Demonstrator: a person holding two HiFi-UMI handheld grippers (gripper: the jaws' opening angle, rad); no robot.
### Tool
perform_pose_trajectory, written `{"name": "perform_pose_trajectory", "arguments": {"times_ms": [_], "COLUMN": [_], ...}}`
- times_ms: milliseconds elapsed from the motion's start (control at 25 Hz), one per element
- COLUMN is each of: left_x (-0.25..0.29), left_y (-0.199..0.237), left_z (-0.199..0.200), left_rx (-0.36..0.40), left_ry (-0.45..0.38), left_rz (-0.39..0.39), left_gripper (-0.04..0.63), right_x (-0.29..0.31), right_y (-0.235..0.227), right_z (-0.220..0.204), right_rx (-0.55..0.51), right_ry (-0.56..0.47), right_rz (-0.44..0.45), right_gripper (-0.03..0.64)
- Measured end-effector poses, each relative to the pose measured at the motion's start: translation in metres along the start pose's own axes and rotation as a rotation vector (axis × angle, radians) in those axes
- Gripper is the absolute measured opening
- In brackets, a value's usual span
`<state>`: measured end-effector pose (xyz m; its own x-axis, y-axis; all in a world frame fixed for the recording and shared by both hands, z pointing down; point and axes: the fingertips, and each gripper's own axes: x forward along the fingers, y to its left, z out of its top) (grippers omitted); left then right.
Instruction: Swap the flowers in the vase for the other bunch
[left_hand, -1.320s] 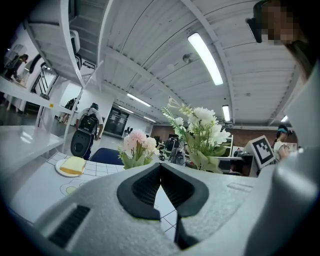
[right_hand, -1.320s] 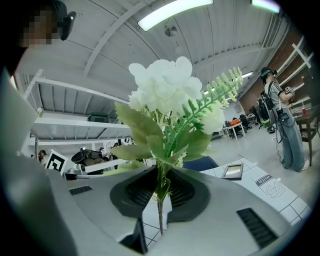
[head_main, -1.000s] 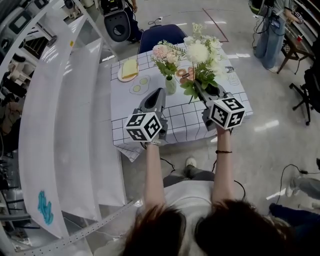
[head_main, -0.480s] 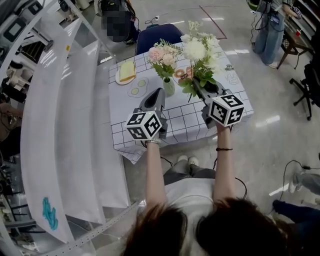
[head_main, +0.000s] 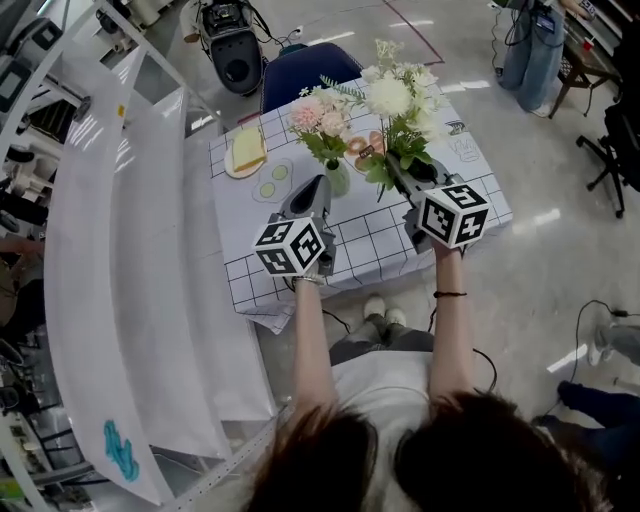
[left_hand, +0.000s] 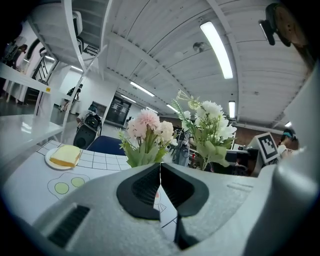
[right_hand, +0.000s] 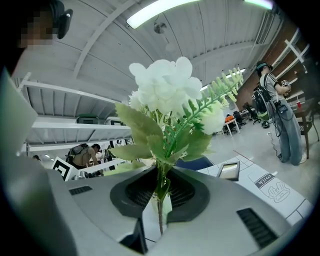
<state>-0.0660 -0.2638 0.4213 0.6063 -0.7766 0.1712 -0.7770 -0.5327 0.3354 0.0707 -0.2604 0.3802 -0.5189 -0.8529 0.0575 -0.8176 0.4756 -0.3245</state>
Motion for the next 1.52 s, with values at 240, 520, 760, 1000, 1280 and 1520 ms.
{"name": "perform_pose_trajectory", "arguments": {"times_ms": [240,520,760,1000,1280,1520], "left_x": [0.015,0.033,0.046,0.052,0.058,0.064], "left_y": [0.008,0.02,0.029,0.036,0.044,0.045], "left_z": [-0.008,-0.012,-0.013,-0.018,-0.025,-0.038], "left_rx": [-0.001,0.007,0.014,0.031,0.031,0.052], "left_ry": [0.025,0.031,0.026,0.024,0.038,0.071], "left_rz": [-0.018,-0.029,-0.041,-0.055,-0.07,-0.082], "left_gripper": [0.014,0.014,0.015,0.017,0.068,0.117], "right_x": [0.007,0.017,0.024,0.032,0.04,0.041], "right_y": [-0.014,-0.025,-0.036,-0.045,-0.05,-0.057], "right_z": [-0.007,-0.01,-0.012,-0.017,-0.023,-0.029], "right_rx": [0.003,-0.027,-0.023,-0.006,0.011,0.027], "right_ry": [0.01,0.023,0.026,0.028,0.03,0.026], "right_rz": [-0.043,-0.071,-0.098,-0.117,-0.126,-0.142], "right_gripper": [0.055,0.055,0.055,0.055,0.055,0.055]}}
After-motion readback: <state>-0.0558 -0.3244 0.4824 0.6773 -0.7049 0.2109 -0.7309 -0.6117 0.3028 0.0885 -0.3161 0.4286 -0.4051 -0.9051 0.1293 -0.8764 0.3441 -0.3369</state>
